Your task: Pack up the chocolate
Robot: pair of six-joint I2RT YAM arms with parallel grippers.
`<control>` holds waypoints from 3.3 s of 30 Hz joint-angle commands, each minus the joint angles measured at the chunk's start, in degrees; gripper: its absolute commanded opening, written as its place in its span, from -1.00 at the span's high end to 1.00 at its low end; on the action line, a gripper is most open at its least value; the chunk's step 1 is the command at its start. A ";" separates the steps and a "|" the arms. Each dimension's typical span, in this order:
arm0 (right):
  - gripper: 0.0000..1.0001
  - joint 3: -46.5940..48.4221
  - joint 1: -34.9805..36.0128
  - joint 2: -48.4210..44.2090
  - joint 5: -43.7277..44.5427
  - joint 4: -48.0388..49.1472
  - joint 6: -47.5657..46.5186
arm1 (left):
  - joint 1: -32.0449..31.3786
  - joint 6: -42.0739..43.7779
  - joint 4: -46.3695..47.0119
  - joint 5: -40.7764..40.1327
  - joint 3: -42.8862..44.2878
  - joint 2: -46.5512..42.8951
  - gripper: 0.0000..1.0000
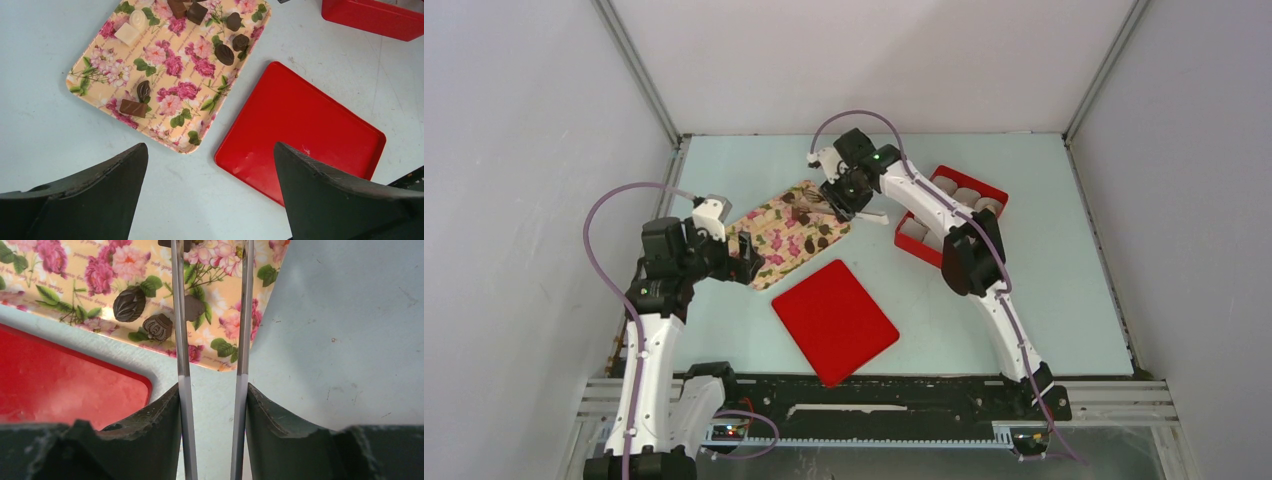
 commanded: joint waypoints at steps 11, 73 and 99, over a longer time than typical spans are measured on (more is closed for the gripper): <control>0.08 3.74 0.02 2.08 7.71 4.53 -0.04 | 0.77 0.53 1.79 1.29 -1.41 -0.27 -1.00; 0.45 -56.66 -30.49 -57.98 6.22 0.07 -7.99 | -4.43 -1.63 0.91 4.51 4.28 11.15 -0.99; 0.29 -57.06 -35.96 -45.61 2.60 6.64 -8.50 | -4.25 -0.10 -0.32 2.65 3.45 7.82 -0.99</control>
